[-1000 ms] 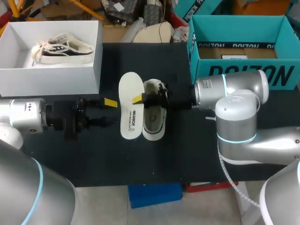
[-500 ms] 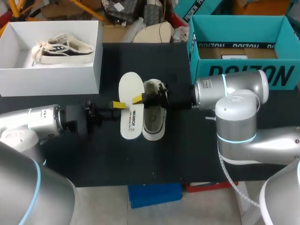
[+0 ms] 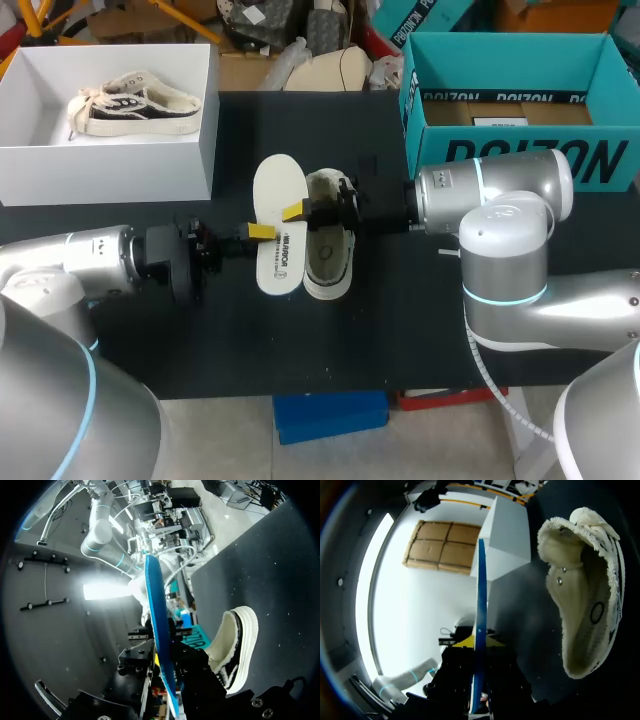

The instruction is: Take the shoe out of the shoebox, open the shoe tongue, remove and reinsert the insole, then place the shoe into the shoebox

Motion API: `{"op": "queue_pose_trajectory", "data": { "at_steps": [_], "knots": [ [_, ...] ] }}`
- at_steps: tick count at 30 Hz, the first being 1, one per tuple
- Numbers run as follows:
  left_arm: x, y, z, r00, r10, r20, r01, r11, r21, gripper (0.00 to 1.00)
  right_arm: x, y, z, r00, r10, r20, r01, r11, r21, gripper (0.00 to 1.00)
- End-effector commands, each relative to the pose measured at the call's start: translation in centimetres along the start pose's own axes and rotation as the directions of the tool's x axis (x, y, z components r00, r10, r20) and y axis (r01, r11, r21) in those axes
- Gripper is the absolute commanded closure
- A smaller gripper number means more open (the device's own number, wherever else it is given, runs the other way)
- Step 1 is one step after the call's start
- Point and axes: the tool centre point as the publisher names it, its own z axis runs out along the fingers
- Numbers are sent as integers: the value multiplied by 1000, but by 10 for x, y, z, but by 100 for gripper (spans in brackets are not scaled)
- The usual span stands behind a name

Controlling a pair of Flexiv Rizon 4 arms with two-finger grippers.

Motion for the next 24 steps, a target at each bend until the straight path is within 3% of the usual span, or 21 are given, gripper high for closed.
{"op": "queue_pose_trajectory", "data": {
  "at_steps": [1,2,4,5,6,12,13,14,18,24],
  "knots": [
    [-1,-3,6,1000,9,-21,-9,1000,8,76,0,0,1,1000,0,1,0,1000,-3,100],
    [0,-4,7,1000,8,-22,-8,1000,14,74,0,0,1,1000,0,1,0,1000,-3,100],
    [0,-5,8,1000,9,-21,-9,1000,17,79,0,0,1,1000,0,1,0,1000,-3,100],
    [0,-5,9,1000,8,-20,-8,1000,18,86,0,0,1,1000,0,1,0,1000,-3,100],
    [0,-5,9,1000,7,-20,-7,1000,17,100,0,0,1,1000,0,1,0,1000,-3,100],
    [1,-7,9,999,2,-44,-1,1000,17,100,0,0,1,1000,2,4,-2,1000,-3,100],
    [1,-8,8,999,-2,-53,3,1000,13,100,0,1,0,1000,3,10,-3,1000,-1,44],
    [1,-8,7,997,-7,-74,7,1000,10,100,1,2,-2,999,-4,43,4,1000,-3,0],
    [1,-16,1,989,-37,-141,40,999,19,100,11,9,-16,980,-43,192,51,998,-39,0],
    [6,-46,-14,965,-74,-252,118,980,163,100,28,10,-47,926,-113,360,161,981,-108,0]
  ]
}}
